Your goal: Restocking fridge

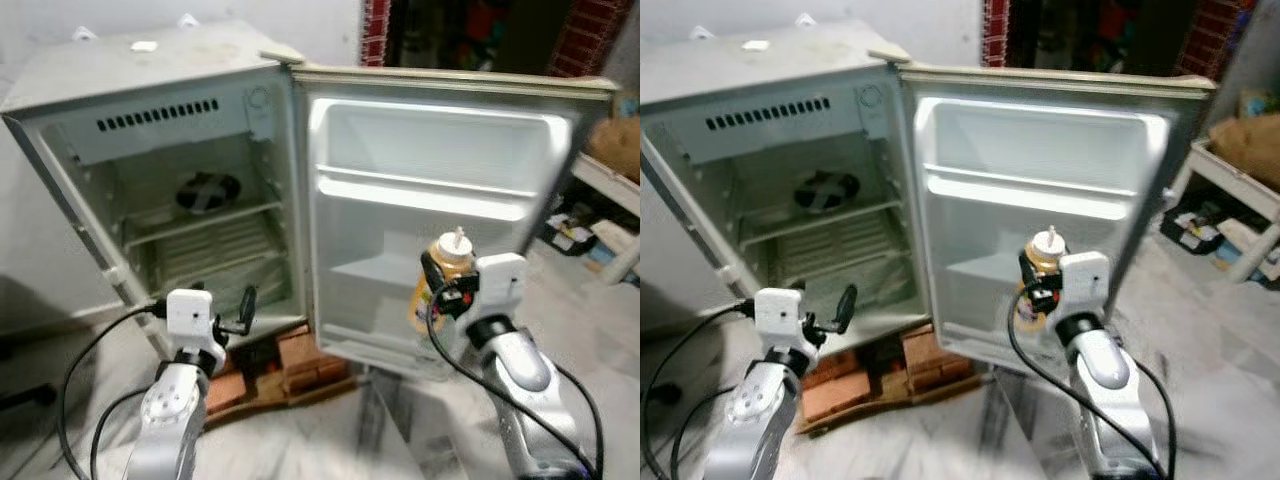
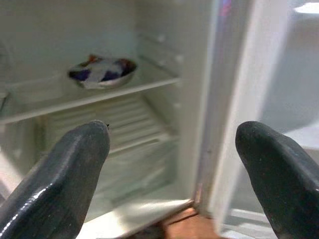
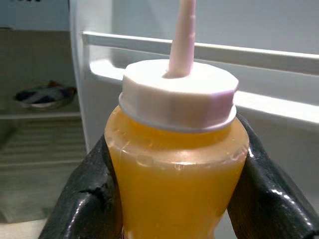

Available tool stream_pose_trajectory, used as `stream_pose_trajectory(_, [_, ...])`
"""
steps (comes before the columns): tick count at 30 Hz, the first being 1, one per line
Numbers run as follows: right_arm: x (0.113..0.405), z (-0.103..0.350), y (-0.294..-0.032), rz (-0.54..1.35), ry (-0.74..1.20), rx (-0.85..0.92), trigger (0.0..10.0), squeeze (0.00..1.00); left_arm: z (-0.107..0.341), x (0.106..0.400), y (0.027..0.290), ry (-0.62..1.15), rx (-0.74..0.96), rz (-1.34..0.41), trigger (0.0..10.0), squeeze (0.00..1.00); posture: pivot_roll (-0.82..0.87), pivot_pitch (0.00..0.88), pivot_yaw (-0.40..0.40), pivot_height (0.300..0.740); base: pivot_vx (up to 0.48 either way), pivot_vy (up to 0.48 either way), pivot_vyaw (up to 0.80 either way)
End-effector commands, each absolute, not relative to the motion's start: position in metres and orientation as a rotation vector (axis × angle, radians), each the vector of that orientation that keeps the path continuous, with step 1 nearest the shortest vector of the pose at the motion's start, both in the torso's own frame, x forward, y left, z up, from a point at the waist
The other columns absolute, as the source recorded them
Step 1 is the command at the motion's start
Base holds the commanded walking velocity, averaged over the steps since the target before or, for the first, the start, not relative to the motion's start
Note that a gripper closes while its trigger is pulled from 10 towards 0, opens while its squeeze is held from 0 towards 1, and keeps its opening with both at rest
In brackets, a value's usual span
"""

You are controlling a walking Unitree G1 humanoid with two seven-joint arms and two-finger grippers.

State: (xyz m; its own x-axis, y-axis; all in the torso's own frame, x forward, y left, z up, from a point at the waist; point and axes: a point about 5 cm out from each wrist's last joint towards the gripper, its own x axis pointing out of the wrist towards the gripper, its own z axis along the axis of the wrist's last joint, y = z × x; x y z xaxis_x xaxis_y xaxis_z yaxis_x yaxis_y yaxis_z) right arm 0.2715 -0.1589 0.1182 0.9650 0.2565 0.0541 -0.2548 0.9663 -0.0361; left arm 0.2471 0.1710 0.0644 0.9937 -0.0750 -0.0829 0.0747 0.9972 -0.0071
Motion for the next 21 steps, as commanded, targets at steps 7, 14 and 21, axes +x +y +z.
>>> stream_pose_trajectory(7, [0.2695,0.1176,-0.1692,0.232,-0.058,-0.047,10.0,0.0,0.0652,0.2456,0.1671,0.085,0.011,-0.069,10.0,0.0,-0.03,0.0,0.013,0.74,0.0,0.0,0.0])
stream_pose_trajectory(14, [0.2701,0.1166,-0.165,0.256,-0.055,-0.044,10.0,0.0,0.0649,0.2454,0.1666,0.087,0.019,-0.068,10.0,0.0,-0.02,0.0,0.011,0.74,0.0,-0.077,0.0])
stream_pose_trajectory(21, [0.2704,0.1166,-0.1645,0.268,-0.052,-0.042,10.0,0.0,0.0651,0.2469,0.1651,0.089,0.019,-0.067,10.0,0.0,-0.02,0.0,0.011,0.74,0.0,-0.336,0.0])
